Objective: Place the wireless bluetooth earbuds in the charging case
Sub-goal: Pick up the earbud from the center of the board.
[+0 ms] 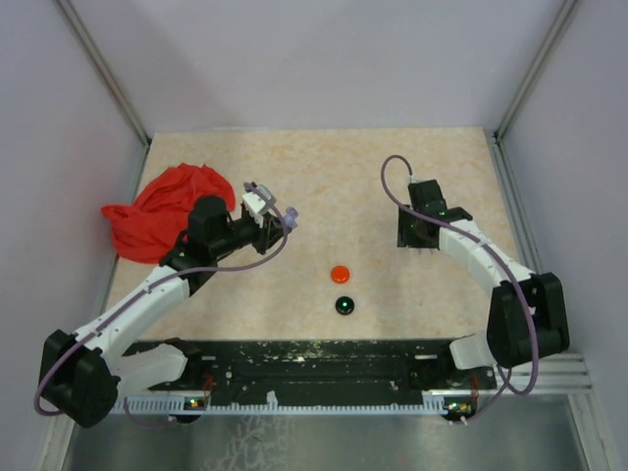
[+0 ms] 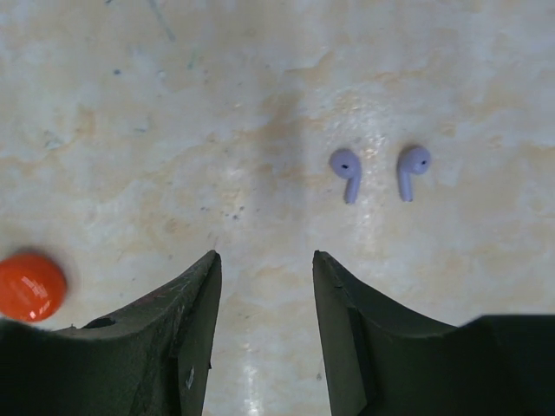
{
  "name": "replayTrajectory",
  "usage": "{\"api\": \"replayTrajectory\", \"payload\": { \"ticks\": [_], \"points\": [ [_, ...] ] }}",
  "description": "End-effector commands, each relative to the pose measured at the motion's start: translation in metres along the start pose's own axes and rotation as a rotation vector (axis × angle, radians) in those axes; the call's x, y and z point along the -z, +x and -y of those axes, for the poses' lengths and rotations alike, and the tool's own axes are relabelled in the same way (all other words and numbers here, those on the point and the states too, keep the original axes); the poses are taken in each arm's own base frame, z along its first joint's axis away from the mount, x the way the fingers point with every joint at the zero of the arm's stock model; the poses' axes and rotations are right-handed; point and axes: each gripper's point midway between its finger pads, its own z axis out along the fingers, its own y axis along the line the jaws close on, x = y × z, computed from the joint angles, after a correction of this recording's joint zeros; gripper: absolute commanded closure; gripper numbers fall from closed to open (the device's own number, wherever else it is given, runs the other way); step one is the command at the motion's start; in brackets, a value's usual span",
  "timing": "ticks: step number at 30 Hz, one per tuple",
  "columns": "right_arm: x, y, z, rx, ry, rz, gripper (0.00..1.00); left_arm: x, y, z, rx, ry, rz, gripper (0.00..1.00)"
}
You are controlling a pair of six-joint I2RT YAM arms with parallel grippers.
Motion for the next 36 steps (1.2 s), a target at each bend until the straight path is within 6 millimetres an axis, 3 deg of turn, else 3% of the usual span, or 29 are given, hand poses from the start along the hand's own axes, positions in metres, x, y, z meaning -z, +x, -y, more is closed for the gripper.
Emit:
{"api": "replayTrajectory", "payload": {
  "ticks": [1, 9, 20, 27, 36],
  "points": [
    [-0.001, -0.031, 0.025, -0.049, 0.147, 0.055, 0.53, 0.002, -0.012, 0.000, 0.012, -0.004, 0.043, 0.99],
    [-0.030, -0.027, 0.048, -0.027, 0.268, -0.052, 0.60, 0.001, -0.010, -0.002, 0.028, -0.016, 0.034, 0.99],
    [-0.063, -0.020, 0.051, -0.033, 0.247, -0.131, 0.66, -0.003, -0.004, -0.004, 0.042, -0.017, 0.008, 0.99],
    [-0.076, -0.011, 0.059, -0.042, 0.263, -0.164, 0.69, -0.005, 0.000, -0.005, 0.050, -0.017, -0.010, 0.99],
    [-0.077, -0.006, 0.057, -0.040, 0.250, -0.184, 0.77, -0.005, 0.001, -0.004, 0.052, -0.011, -0.014, 0.99]
  ]
}}
